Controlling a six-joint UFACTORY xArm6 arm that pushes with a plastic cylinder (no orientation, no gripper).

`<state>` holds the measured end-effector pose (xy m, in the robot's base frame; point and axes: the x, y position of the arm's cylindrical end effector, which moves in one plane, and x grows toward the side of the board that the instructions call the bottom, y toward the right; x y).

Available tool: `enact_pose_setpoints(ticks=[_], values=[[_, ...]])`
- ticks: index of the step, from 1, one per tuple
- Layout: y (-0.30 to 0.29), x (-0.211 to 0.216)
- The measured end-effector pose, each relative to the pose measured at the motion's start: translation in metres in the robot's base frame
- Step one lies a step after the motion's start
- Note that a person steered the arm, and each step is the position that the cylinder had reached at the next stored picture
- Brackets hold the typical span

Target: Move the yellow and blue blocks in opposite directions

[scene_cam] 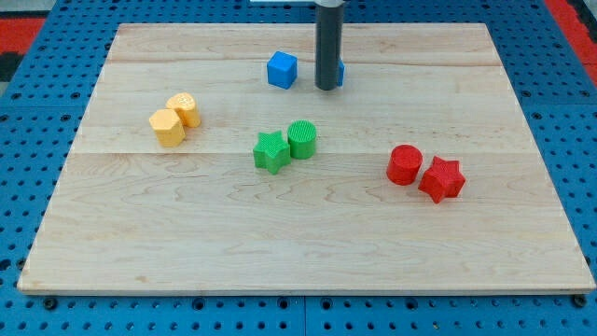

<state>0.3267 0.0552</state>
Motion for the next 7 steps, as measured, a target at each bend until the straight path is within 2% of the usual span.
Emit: enact_pose_setpoints(ticks=[1, 3, 7], values=[[0.080, 0.013], [0.108, 0.020], [0.110, -0.007]])
